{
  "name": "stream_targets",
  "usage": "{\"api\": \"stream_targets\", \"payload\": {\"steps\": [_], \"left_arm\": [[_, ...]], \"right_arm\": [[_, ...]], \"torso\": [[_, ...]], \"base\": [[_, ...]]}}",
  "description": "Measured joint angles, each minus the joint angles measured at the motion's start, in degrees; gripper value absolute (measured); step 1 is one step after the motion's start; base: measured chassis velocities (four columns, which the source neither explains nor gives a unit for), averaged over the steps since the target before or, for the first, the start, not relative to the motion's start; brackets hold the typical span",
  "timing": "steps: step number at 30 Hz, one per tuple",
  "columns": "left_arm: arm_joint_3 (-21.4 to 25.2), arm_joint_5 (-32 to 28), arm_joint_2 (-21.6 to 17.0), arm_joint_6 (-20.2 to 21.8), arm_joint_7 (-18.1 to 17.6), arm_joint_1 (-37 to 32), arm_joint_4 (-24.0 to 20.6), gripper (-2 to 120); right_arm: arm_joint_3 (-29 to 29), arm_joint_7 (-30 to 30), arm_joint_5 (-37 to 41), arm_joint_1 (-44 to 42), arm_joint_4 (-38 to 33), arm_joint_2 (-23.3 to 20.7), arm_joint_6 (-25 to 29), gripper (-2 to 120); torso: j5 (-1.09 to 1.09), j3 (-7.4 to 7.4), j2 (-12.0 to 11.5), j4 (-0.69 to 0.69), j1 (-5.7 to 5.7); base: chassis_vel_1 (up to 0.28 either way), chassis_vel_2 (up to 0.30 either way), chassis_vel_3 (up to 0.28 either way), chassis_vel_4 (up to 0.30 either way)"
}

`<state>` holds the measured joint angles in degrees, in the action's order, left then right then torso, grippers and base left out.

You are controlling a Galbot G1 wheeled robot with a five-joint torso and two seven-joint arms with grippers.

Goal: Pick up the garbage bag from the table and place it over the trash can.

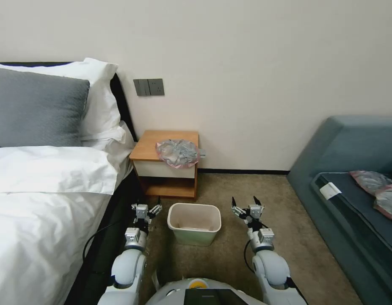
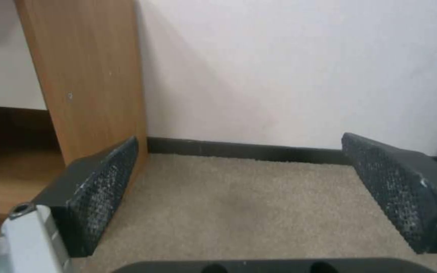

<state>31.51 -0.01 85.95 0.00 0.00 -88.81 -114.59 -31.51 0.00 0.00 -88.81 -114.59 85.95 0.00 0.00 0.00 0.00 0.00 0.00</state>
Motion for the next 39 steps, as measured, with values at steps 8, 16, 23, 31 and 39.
{"api": "stream_targets", "payload": {"steps": [8, 16, 23, 31, 39], "left_arm": [[0.0, 0.0, 0.0, 0.0, 0.0, 0.0, 0.0, 87], [0.0, 0.0, 0.0, 0.0, 0.0, 0.0, 0.0, 87], [0.0, 0.0, 0.0, 0.0, 0.0, 0.0, 0.0, 87], [0.0, 0.0, 0.0, 0.0, 0.0, 0.0, 0.0, 87], [0.0, -0.1, 0.0, 0.0, 0.0, 0.0, 0.0, 87]], "right_arm": [[0.0, 0.0, 0.0, 0.0, 0.0, 0.0, 0.0, 100], [0.0, 0.0, 0.0, 0.0, 0.0, 0.0, 0.0, 100], [0.0, 0.0, 0.0, 0.0, 0.0, 0.0, 0.0, 100], [0.0, 0.0, 0.0, 0.0, 0.0, 0.0, 0.0, 100], [0.0, 0.0, 0.0, 0.0, 0.0, 0.0, 0.0, 100]], "torso": [[0.00, 0.00, 0.0, 0.00, 0.00], [0.00, 0.00, 0.0, 0.00, 0.00], [0.00, 0.00, 0.0, 0.00, 0.00], [0.00, 0.00, 0.0, 0.00, 0.00], [0.00, 0.00, 0.0, 0.00, 0.00]], "base": [[0.000, 0.000, 0.000, 0.000], [0.000, 0.000, 0.000, 0.000], [0.000, 0.000, 0.000, 0.000], [0.000, 0.000, 0.000, 0.000], [0.000, 0.000, 0.000, 0.000]]}}
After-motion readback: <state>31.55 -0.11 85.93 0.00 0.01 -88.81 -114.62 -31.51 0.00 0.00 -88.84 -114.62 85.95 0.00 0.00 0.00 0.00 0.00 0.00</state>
